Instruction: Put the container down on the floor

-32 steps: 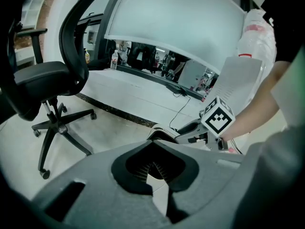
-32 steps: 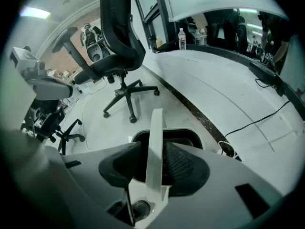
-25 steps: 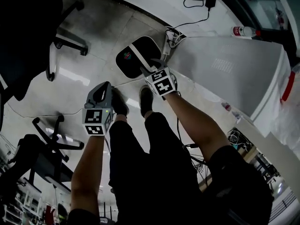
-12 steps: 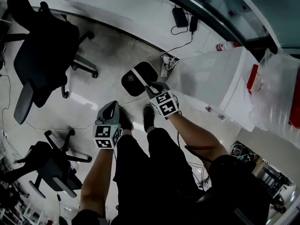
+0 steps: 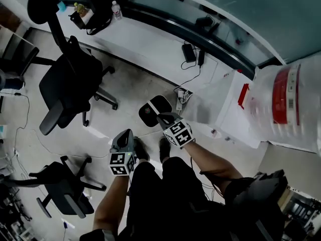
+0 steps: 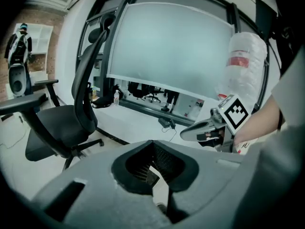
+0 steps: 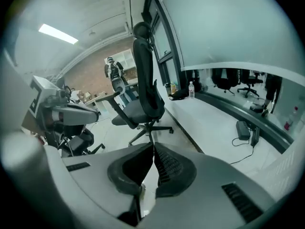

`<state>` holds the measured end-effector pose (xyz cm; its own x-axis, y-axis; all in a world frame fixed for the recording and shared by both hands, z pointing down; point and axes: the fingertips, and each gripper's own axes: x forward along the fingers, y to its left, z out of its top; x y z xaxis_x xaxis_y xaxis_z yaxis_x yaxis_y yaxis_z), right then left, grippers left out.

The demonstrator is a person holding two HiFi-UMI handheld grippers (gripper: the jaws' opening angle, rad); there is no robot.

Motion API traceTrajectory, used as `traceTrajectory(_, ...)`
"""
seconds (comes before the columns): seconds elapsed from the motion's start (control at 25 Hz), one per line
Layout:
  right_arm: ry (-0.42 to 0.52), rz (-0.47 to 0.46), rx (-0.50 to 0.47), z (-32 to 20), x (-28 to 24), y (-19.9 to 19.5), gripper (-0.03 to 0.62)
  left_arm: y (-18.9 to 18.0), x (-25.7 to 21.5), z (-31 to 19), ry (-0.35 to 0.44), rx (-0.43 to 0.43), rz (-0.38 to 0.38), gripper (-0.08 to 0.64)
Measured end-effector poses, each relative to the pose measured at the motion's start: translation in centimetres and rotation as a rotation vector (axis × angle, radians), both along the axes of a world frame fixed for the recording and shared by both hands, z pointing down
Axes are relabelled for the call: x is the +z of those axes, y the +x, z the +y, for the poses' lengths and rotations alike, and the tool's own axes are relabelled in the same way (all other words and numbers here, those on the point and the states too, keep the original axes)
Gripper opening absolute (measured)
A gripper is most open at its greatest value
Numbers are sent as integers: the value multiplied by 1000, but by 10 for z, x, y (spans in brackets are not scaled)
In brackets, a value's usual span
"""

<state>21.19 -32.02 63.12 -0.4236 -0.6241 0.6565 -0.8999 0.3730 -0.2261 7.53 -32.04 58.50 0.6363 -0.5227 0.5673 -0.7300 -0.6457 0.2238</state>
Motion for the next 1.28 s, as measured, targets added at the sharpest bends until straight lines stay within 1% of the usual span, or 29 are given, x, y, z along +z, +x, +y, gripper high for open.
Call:
traceTrajectory(0.08,32,-7,-2,2,-24,1,11,3,-18,2,11,-20,28,6)
traceTrajectory(0.16,78,-18,2,2,-50,4,9,8,-37,1,39,-20,48,6)
traceTrajectory(0.24,117,-8,-5,2,-73,6,9,11,-55,-2,74,-14,55,6)
traceTrajectory(0.36,140,9,-10,8,-98,9,9,11,-80,0,105,-17,69,6)
traceTrajectory(0.56,207,-35,11,12,-146,9,9,8,-117,7,133,-35,96,6)
traceTrajectory(0.8,271,-44,33,12,-195,4,9,2,-153,17,178,-9,138,6)
traceTrajectory(0.92,306,-33,36,16,-219,-4,9,-7,-171,18,195,-5,156,6)
traceTrajectory(1.16,380,-22,62,16,-268,-23,8,-34,-212,11,263,-26,206,6)
traceTrajectory(1.28,413,-35,70,19,-289,-33,8,-54,-237,12,348,-62,222,6)
